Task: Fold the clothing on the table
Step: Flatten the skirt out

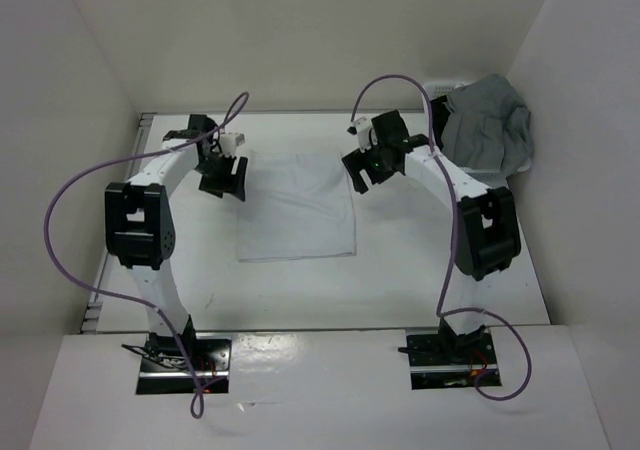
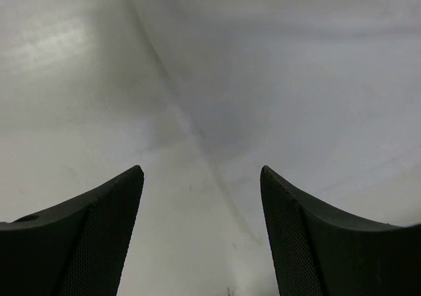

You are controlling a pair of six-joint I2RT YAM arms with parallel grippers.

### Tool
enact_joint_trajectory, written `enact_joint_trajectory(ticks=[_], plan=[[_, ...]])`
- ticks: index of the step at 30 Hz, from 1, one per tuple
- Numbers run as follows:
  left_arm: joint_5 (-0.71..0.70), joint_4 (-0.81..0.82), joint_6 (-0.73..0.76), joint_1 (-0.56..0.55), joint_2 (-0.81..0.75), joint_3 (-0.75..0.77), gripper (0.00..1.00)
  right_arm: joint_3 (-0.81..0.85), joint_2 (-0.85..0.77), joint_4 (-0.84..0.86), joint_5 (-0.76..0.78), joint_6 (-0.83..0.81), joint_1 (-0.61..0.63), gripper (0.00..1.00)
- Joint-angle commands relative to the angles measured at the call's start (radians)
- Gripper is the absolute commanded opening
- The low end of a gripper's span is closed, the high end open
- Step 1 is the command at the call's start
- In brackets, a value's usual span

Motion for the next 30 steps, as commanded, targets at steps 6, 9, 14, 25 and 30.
enact_joint_trajectory(ticks=[6,9,14,25,30], plan=[[-0.122,-0.087,0.188,-0.015,-0.439,-0.27,0.78,-0.309,-0.425,0.019,0.173,-0.05,0.197,0.95],[-0.156,-0.088,0.179,-0.015,-0.525,-0.325,0.78,-0.343,-0.465,0.007,0.203,-0.024,0.237,0.94],[-0.018,-0.186,0.161,-0.015,-0.536,-0.356,0.78,-0.394,-0.522,-0.002,0.203,0.022,0.237,0.91],[0.06,-0.186,0.17,0.005,-0.446,-0.357,0.79,-0.474,-0.58,0.057,0.183,0.083,0.192,0.91],[0.051,-0.093,0.078,0.018,-0.374,-0.221,0.79,-0.376,-0.419,0.116,0.244,0.074,0.192,0.95]])
